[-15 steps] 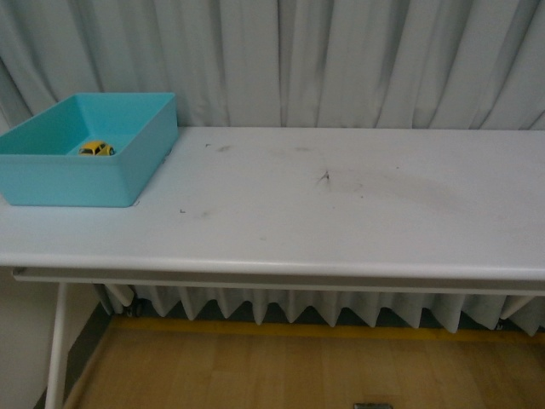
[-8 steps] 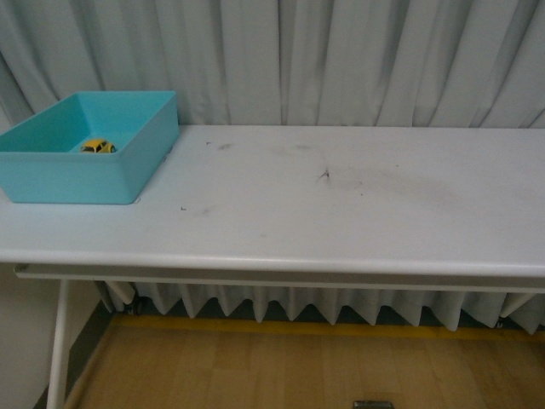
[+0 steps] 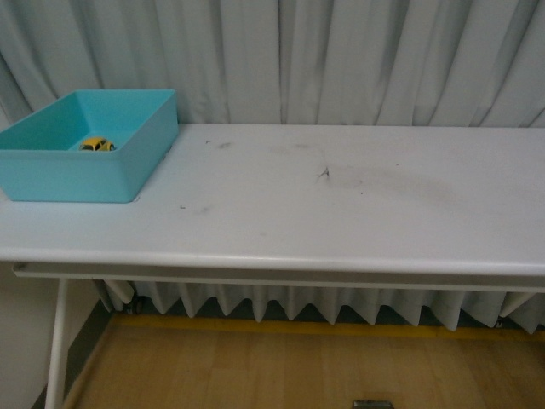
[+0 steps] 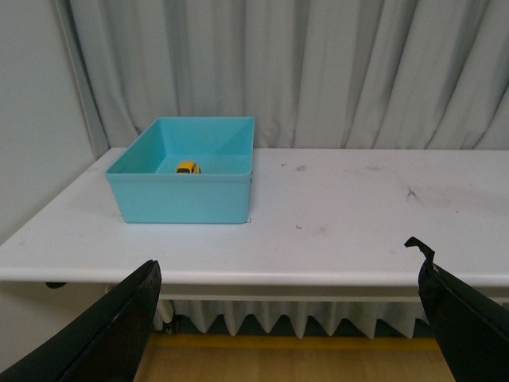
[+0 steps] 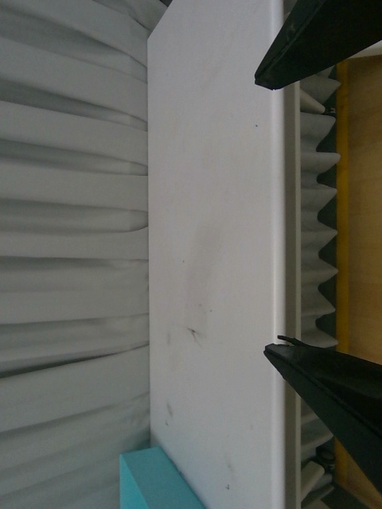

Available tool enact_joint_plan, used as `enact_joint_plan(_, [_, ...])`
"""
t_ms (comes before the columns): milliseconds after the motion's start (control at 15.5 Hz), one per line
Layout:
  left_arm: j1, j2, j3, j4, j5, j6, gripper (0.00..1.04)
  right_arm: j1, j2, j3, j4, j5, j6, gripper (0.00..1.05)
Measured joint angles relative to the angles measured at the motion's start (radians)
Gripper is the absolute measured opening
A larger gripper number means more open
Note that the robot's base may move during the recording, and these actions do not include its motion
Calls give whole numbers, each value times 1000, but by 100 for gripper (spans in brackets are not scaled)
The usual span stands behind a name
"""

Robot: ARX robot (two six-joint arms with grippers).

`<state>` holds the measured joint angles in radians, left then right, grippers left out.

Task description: Wind up and store yellow beetle toy

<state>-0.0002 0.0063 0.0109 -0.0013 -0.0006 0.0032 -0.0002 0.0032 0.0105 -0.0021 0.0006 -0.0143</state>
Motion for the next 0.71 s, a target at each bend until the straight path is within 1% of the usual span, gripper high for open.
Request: enact_joint_plan(712, [0,0,0,-2,0,-1,98,0,0,0,-1,-1,0,98])
